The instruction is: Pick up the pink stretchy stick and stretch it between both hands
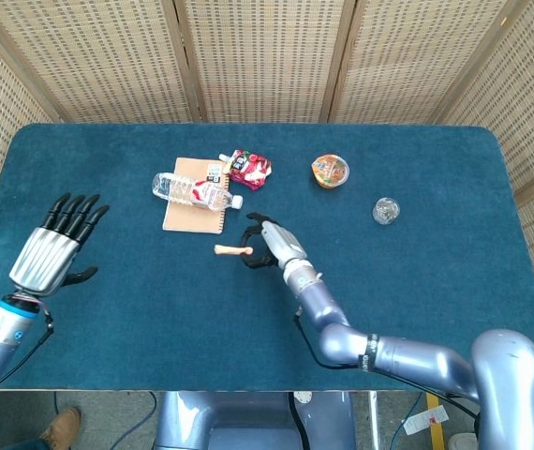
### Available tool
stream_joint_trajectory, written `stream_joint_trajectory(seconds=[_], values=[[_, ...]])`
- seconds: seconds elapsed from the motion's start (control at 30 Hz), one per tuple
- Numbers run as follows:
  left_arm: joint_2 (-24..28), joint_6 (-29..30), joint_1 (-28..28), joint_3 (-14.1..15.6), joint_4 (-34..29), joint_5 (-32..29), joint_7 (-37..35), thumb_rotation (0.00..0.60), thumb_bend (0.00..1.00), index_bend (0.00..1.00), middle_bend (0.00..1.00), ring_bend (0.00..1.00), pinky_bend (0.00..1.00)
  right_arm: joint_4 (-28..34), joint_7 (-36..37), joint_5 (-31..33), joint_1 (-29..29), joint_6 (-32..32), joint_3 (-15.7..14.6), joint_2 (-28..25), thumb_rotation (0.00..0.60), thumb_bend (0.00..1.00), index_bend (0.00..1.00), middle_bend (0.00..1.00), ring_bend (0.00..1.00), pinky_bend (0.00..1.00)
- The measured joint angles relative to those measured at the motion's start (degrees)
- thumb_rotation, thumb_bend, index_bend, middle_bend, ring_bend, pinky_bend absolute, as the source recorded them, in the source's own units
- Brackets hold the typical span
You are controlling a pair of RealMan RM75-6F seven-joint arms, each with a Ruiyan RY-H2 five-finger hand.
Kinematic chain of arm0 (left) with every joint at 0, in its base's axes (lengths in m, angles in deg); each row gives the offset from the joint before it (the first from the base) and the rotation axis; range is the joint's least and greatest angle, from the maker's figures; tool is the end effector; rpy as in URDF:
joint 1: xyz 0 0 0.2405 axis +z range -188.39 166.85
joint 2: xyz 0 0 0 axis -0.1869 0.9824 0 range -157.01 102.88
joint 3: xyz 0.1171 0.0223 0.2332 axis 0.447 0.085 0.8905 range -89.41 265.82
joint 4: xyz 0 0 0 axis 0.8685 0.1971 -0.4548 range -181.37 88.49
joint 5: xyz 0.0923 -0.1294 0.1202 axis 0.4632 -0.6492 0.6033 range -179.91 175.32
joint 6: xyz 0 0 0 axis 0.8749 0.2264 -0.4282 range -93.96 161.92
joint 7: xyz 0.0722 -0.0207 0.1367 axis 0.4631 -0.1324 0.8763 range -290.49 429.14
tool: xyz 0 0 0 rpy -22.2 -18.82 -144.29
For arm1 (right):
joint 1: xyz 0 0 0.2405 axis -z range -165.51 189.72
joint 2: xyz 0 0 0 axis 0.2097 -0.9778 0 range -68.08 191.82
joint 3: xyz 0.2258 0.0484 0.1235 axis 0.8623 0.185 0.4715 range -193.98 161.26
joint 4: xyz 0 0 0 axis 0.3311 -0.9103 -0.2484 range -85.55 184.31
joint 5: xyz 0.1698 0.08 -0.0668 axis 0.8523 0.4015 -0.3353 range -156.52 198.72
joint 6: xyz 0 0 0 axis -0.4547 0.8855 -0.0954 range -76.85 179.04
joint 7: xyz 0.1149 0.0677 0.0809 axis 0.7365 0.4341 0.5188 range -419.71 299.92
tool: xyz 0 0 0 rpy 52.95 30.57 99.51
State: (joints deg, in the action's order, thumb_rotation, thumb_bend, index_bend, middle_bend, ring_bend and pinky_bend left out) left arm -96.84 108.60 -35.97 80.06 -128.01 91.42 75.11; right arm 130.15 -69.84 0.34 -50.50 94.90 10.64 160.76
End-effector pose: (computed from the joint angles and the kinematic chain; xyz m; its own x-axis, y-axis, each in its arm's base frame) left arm -0.2340 0.3118 0.1375 0.5701 -0.1332 0.8107 0.7177 -0.3996 -0.5703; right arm -0.0220 -0.4044 -0.0626 -0.2665 -0.5552 0.7879 -0.9554 0.0445 -0.2919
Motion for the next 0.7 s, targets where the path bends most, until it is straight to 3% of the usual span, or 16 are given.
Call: stream_joint_trajectory(seconds=[0.3, 0.43, 0.7], values=[[-6.4, -2.3, -5.9, -0.3, 3.0, 2.6, -0.2, 0.600, 0.01, 0.29, 0.00, 0.00, 0.00, 0.3, -0.4, 3.4, -2.3, 2.5, 0.5, 2.0, 0.600, 0.59, 0.63, 0.16, 0.00, 0.00], [-9.5, -2.7, -7.5, -0.2, 4.9, 3.1, 0.1, 0.600, 0.09, 0.34, 0.00, 0.00, 0.00, 0.9, -0.3, 3.6, -2.2, 2.8, 0.4, 1.8, 0.600, 0.59, 0.63, 0.16, 0.00, 0.00], [-16.6, -1.8, -10.3, -0.7, 9.9, 3.3, 2.5, 0.600, 0.12, 0.38, 0.00, 0.00, 0.00, 2.4, 0.2, 3.7, -1.9, 2.8, 0.1, 0.9, 0.600, 0.59, 0.63, 0.16, 0.00, 0.00]])
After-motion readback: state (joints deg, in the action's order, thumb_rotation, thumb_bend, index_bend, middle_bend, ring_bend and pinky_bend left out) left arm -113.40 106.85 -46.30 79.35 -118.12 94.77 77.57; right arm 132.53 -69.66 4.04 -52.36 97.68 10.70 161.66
